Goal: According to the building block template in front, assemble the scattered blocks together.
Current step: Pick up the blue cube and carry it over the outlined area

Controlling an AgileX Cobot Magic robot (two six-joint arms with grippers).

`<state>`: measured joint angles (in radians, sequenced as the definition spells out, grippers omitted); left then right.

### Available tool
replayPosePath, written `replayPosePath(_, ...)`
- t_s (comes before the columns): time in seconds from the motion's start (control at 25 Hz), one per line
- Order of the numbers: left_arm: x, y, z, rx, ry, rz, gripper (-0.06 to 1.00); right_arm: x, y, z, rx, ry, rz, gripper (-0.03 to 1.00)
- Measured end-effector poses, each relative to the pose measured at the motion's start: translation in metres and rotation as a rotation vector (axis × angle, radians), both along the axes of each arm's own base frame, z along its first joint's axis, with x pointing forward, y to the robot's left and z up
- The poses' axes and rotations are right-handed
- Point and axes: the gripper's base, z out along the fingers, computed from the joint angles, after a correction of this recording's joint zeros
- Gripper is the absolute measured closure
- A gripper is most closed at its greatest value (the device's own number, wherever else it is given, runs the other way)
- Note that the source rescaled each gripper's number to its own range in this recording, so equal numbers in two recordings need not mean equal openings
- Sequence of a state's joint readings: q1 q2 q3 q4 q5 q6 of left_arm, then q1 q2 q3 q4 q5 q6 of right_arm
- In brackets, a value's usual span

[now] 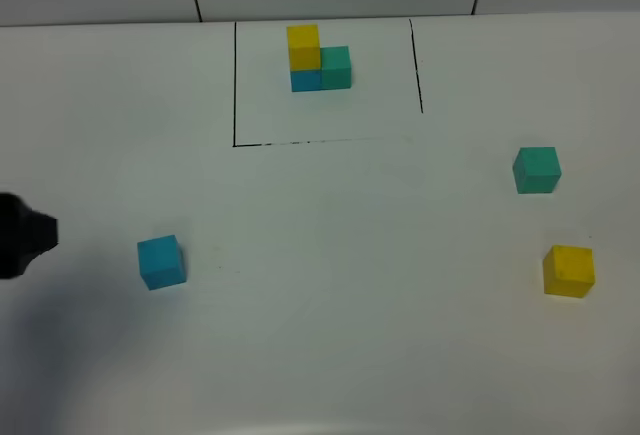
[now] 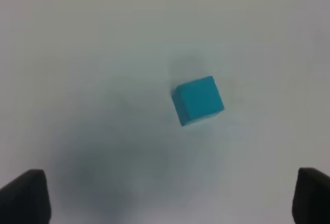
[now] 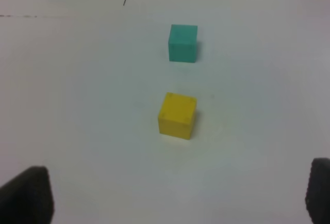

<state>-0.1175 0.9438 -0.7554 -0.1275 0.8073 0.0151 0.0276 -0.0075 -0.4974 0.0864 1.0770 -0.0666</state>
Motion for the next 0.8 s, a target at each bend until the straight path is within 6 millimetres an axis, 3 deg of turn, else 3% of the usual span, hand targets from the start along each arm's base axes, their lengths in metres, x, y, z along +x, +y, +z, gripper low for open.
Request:
replayPosePath(0.16, 0.052, -0.019, -0.030, -0.013, 0.200, -0.020, -0.04, 0.000, 0.000, 0.000, 0.000, 0.000, 0.000, -0.03)
replayPosePath(0.36, 0.092, -0.052, -0.074, 0.024, 0.317, 0.031, -0.03, 0.000, 0.000, 0.000, 0.000, 0.000, 0.000, -0.03)
replayPosePath(0.6, 0.113, -0.072, -0.115, 0.111, 0.416, 0.112, -0.03, 0.000, 0.000, 0.000, 0.000, 0.000, 0.000, -0.03)
replayPosePath(0.8, 0.121, -0.079, -0.134, 0.095, 0.429, 0.151, -0.02, 0.000, 0.000, 0.000, 0.000, 0.000, 0.000, -0.03)
